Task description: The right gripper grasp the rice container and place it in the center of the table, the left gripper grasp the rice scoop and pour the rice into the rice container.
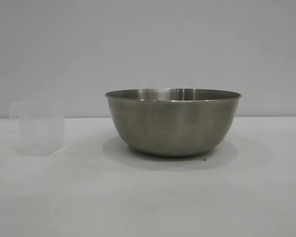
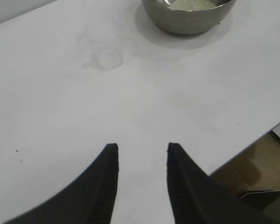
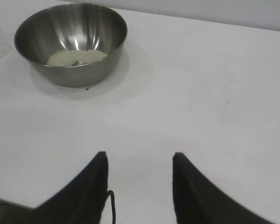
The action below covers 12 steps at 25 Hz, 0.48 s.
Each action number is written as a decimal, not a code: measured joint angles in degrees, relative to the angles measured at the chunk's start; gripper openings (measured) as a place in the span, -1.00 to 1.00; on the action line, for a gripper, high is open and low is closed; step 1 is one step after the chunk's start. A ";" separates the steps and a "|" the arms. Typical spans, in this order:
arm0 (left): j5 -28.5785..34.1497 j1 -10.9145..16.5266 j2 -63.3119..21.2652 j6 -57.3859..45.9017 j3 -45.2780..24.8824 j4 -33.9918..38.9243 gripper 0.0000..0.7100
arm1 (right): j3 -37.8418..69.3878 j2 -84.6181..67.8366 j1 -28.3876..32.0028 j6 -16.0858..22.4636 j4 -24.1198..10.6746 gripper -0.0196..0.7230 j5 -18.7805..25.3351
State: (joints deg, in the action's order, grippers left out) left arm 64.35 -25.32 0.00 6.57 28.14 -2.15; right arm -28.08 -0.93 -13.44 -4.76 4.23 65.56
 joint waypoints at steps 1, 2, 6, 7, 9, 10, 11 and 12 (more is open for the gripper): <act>0.00 0.00 0.00 0.00 0.00 0.00 -0.28 | 0.00 0.00 0.00 0.09 0.00 -0.15 0.00; 0.00 0.00 0.00 0.00 0.00 0.00 -0.28 | 0.00 0.00 0.00 0.22 0.00 -0.15 0.00; 0.00 4.25 0.00 0.00 0.00 0.00 -0.28 | 0.00 0.00 0.00 0.35 0.08 -0.15 0.00; 0.00 7.13 0.00 0.00 0.00 0.00 -0.28 | 0.00 0.00 0.00 0.35 0.08 -0.15 0.00; 0.00 14.15 -0.22 0.00 0.00 0.00 -0.28 | 0.00 0.00 0.00 0.35 0.08 -0.15 0.00; 0.00 17.00 -0.66 0.00 0.00 0.00 -0.28 | 0.00 0.00 0.00 0.39 0.08 -0.15 0.00; -0.05 19.73 -0.79 0.00 0.00 0.00 -0.28 | 0.00 0.00 0.00 0.39 0.08 -0.15 0.00; -0.04 21.49 -0.89 0.00 0.00 0.00 -0.28 | 0.00 0.00 0.00 0.39 0.08 -0.15 -0.12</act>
State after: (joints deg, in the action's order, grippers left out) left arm 64.31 -3.84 -0.89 6.57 28.14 -2.15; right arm -28.08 -0.93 -13.44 -4.37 4.32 65.44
